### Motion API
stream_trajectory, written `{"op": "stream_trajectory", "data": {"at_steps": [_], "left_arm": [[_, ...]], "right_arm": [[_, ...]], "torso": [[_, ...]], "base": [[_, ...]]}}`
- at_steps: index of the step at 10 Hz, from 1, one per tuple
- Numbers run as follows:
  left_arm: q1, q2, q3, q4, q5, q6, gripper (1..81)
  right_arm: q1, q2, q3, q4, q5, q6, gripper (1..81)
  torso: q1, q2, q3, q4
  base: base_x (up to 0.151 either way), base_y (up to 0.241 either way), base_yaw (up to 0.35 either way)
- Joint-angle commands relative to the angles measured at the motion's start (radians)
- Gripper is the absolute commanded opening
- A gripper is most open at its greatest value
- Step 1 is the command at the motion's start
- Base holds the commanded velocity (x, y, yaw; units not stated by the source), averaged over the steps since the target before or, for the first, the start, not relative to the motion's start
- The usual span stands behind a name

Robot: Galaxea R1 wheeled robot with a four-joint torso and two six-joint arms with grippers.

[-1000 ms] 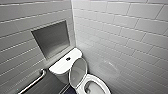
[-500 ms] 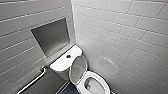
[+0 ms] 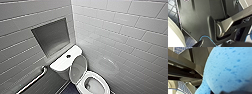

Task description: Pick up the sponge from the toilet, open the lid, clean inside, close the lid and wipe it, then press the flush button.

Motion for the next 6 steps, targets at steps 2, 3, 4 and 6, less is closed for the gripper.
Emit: {"op": "stream_trajectory", "data": {"at_steps": [2, 3, 4, 6], "left_arm": [[-0.004, -0.014, -0.011, 0.009, 0.034, 0.001, 81.1], [-0.004, -0.016, -0.012, 0.009, 0.034, 0.001, 81.1], [-0.004, -0.017, -0.011, 0.009, 0.034, 0.001, 81.1], [-0.002, -0.019, -0.011, 0.009, 0.034, 0.001, 81.1]], "right_arm": [[-0.015, 0.046, -0.073, -0.012, -0.075, -0.001, 1.0], [-0.018, 0.061, -0.097, -0.012, -0.075, -0.002, 1.0], [-0.018, 0.073, -0.12, -0.012, -0.077, -0.002, 1.0], [-0.018, 0.083, -0.131, -0.013, -0.077, -0.002, 1.0]], "torso": [[0.0, 0.0, 0.0, 0.0], [0.0, 0.0, 0.0, 0.0], [0.0, 0.0, 0.0, 0.0], [0.0, 0.0, 0.0, 0.0]], "base": [[0.0, 0.0, 0.0], [0.0, 0.0, 0.0], [0.0, 0.0, 0.0], [0.0, 0.0, 0.0]]}}
